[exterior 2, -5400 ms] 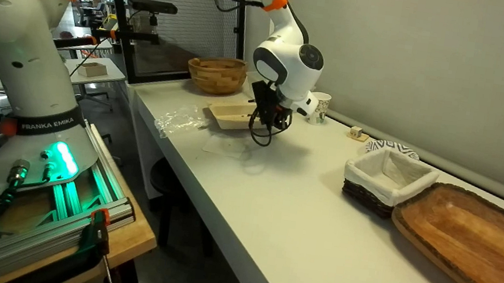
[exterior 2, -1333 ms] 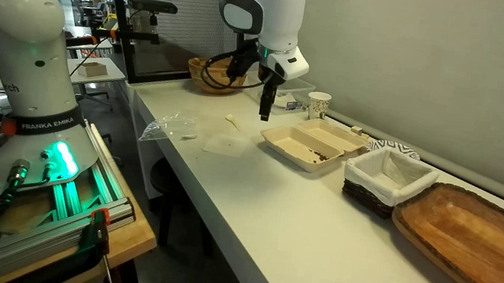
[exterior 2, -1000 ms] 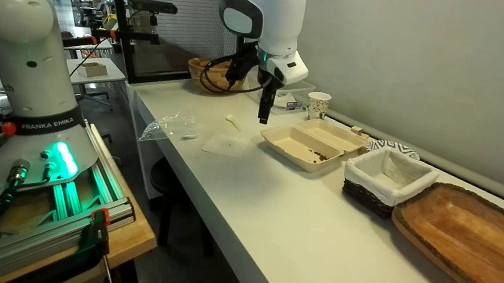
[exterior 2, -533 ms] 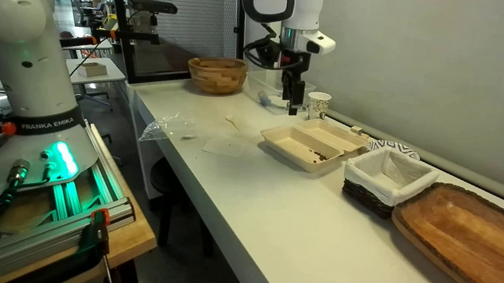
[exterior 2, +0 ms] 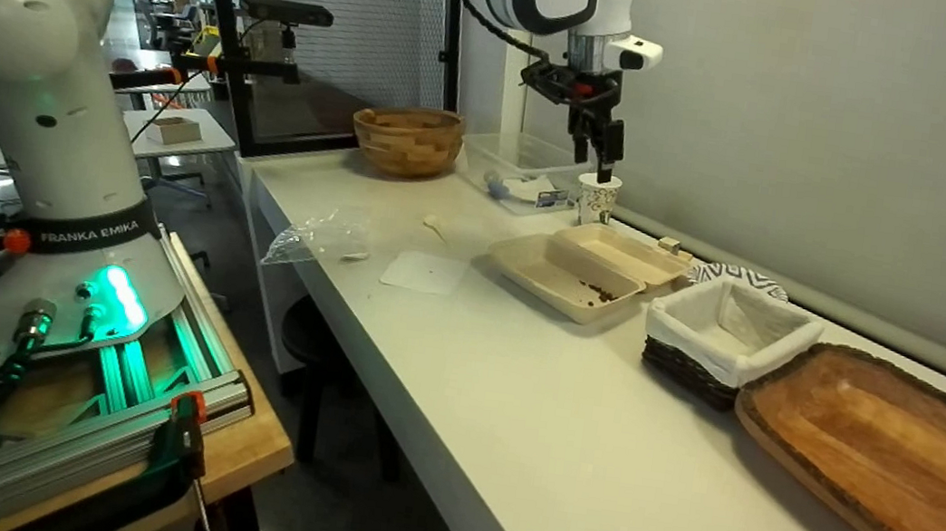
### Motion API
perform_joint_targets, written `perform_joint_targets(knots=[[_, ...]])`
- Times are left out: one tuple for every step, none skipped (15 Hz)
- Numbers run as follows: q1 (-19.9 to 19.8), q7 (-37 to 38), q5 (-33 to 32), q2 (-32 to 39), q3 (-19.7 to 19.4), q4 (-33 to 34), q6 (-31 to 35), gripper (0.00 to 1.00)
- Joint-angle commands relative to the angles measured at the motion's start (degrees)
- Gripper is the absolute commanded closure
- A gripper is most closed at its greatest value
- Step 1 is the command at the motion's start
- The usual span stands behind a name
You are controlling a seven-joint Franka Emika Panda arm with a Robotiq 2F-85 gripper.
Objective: Move the takeaway food container to the right then move the coffee cup close to the edge of the counter
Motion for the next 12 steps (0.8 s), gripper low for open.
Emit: perform_joint_targets(knots=[[-2.73,2.60,2.72,7.41,3.82,8.89,1.17,0.00],[-3.18,3.10,3.33,9.04,4.54,10.70,1.78,0.00],[-3.46,3.68,3.79,10.51,5.06,12.17,2.50,0.00],[-3.91,3.83,4.43,12.12,5.75,13.88,2.79,0.00],[-4.37,4.07,5.27,13.80,6.53,15.58,3.32,0.00],[-4.76,4.20,6.06,15.26,7.22,17.13,3.67,0.00],[-5.02,4.43,6.73,16.78,7.89,18.80,3.49,0.00],[-5.20,4.51,7.22,18.14,8.50,20.26,3.55,0.00],[-5.34,4.35,7.68,19.47,9.18,21.69,3.56,0.00],[-5.33,4.41,7.91,20.64,9.62,22.93,3.68,0.00],[-5.38,4.46,8.04,21.65,10.01,24.06,3.65,0.00],[-5.37,4.56,8.09,22.56,10.34,25.10,3.56,0.00]])
